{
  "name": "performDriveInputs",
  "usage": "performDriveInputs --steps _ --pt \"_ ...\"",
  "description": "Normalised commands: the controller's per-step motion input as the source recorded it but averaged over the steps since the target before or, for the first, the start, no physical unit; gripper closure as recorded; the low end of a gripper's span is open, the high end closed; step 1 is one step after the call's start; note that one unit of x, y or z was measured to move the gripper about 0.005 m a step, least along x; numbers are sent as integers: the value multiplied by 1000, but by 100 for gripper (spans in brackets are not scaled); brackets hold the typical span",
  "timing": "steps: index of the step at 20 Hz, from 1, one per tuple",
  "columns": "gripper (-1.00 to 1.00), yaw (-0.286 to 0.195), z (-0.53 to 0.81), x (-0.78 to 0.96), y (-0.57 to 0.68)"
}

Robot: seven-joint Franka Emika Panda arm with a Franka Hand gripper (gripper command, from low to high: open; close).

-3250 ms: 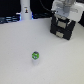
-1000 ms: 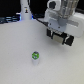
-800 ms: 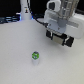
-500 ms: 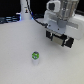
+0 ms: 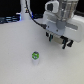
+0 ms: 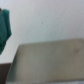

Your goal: Open the kcup holder, insert the kcup into the holder, and close the kcup holder

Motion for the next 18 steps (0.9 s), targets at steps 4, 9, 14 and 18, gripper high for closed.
performDriveInputs --steps 4,9,14,18 --pt "-100 -177 206 352 -635" --pt "-100 -209 129 299 -594" --pt "-100 -231 65 242 -536" --pt "-100 -234 11 247 -531"
